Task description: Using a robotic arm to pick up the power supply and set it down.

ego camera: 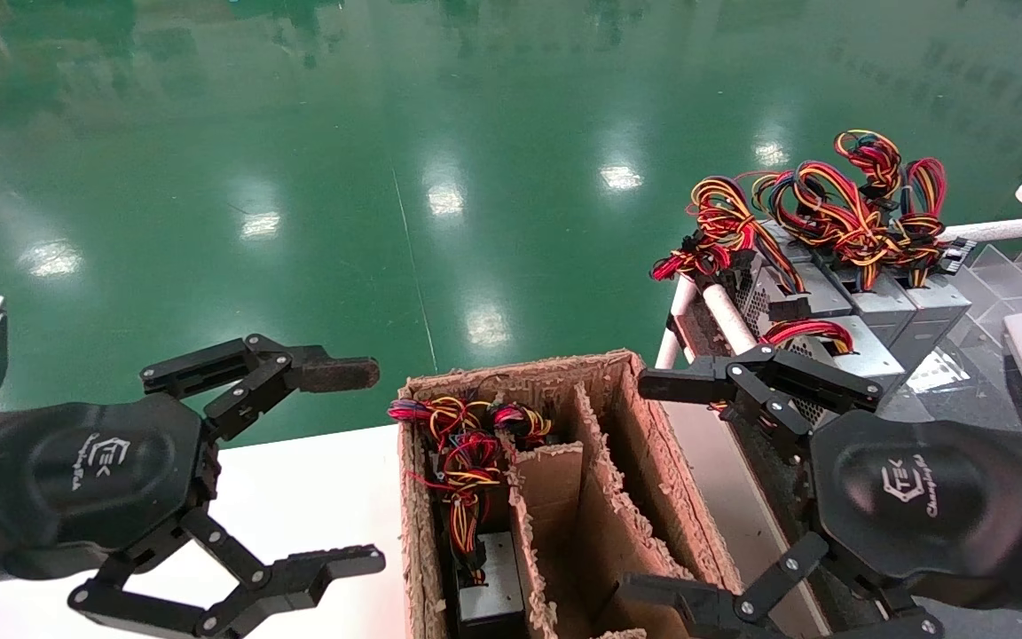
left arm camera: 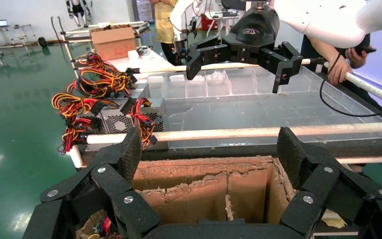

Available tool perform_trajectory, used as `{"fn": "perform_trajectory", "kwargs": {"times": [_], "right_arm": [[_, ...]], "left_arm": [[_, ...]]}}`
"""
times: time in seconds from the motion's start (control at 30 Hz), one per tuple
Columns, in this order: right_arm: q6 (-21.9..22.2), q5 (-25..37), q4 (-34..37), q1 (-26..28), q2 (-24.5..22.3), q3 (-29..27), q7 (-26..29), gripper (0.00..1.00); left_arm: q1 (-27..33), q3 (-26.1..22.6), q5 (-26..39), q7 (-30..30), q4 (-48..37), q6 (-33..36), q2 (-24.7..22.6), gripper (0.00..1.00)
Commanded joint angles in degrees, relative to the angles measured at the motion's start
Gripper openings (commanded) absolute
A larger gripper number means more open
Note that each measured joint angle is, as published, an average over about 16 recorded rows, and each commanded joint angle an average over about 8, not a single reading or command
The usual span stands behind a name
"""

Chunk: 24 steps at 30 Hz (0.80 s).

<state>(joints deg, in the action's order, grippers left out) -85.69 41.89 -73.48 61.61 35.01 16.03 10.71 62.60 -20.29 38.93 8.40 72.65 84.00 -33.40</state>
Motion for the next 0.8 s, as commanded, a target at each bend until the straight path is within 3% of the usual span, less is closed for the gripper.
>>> {"fn": "perform_trajectory", "kwargs": {"times": [0.03, 0.8], "right_arm": [[0.00, 0.00, 0.00, 0.00, 0.00, 0.00, 0.00, 1.00], [0.00, 0.00, 0.00, 0.00, 0.00, 0.00, 0.00, 1.00]], "left_arm": [[0.00, 0.00, 0.00, 0.00, 0.00, 0.00, 0.00, 0.00], [0.00, 0.00, 0.00, 0.00, 0.00, 0.00, 0.00, 0.00]]}}
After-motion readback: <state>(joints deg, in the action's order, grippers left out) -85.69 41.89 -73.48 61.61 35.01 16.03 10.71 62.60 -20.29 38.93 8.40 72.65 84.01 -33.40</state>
